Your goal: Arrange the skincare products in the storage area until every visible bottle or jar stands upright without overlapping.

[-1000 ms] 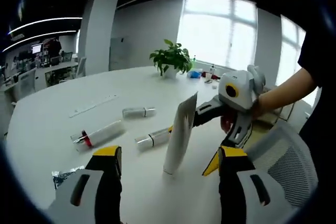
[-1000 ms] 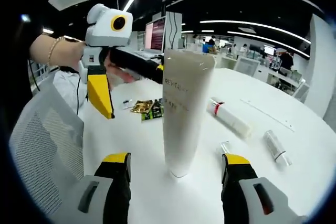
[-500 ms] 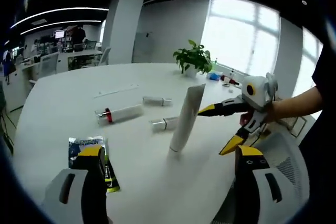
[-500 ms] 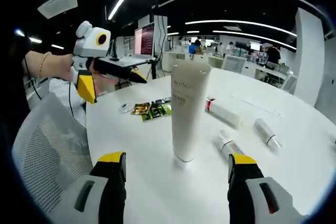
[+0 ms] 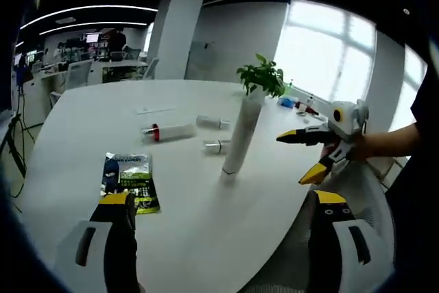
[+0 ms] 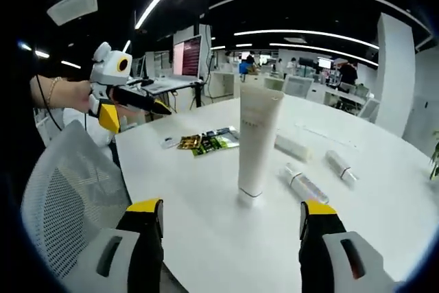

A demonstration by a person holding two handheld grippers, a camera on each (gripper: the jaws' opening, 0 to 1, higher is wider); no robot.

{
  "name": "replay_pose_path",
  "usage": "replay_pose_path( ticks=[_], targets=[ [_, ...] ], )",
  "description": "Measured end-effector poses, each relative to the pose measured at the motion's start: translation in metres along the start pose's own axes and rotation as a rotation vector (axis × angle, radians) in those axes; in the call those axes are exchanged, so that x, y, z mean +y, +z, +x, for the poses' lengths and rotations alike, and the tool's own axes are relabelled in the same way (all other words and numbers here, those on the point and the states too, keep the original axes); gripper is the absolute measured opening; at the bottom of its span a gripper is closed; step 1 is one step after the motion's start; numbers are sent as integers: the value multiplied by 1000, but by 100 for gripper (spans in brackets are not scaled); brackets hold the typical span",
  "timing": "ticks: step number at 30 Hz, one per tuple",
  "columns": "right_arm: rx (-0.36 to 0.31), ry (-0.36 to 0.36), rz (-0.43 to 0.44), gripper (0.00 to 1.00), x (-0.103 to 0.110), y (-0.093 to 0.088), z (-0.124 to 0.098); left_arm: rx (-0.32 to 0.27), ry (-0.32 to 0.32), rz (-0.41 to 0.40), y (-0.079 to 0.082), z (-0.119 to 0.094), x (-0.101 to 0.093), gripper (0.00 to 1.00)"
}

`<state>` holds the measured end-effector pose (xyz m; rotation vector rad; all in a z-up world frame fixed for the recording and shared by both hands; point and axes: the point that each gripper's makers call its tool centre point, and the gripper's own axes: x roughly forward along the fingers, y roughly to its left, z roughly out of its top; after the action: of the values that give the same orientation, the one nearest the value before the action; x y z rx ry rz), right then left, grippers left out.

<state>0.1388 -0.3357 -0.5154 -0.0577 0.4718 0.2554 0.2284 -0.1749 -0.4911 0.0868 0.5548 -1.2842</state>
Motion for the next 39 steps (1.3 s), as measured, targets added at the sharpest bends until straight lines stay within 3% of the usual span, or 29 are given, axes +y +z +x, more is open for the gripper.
replay_pose_path(
  ticks=[11,16,18,19,21,24,26,28,32,39],
  targets=[
    [2,-50,-34,83,-2,4,-8,15,16,-34,-23,-23,-2,98],
    [16,-47,-27,83,0,1,-5,18,9,-57,-24,-22,-6,89],
    [19,-47,-31,83,1,0,-4,-58,-54,-128,-14,-17,-15,91],
    [21,-47,-32,83,1,0,-3,-57,-70,-162,-14,-17,-20,93],
    [30,-56,-33,83,1,0,-4,-55,-77,-154,-15,-17,-19,94],
    [29,-64,-20,82,0,0,-5,-123,-122,-233,-6,-14,-28,99],
    [30,-74,-14,82,-2,-1,-5,-98,-178,-254,-7,-13,-38,99],
    [38,-76,-7,82,-3,-2,-5,-78,-132,-221,-14,-12,-29,98],
    [51,-67,-21,82,1,-4,-3,-64,-116,-188,-17,-13,-28,87],
    [74,-25,3,80,4,-9,-3,-85,-71,-168,-16,-14,-19,84]
  ],
)
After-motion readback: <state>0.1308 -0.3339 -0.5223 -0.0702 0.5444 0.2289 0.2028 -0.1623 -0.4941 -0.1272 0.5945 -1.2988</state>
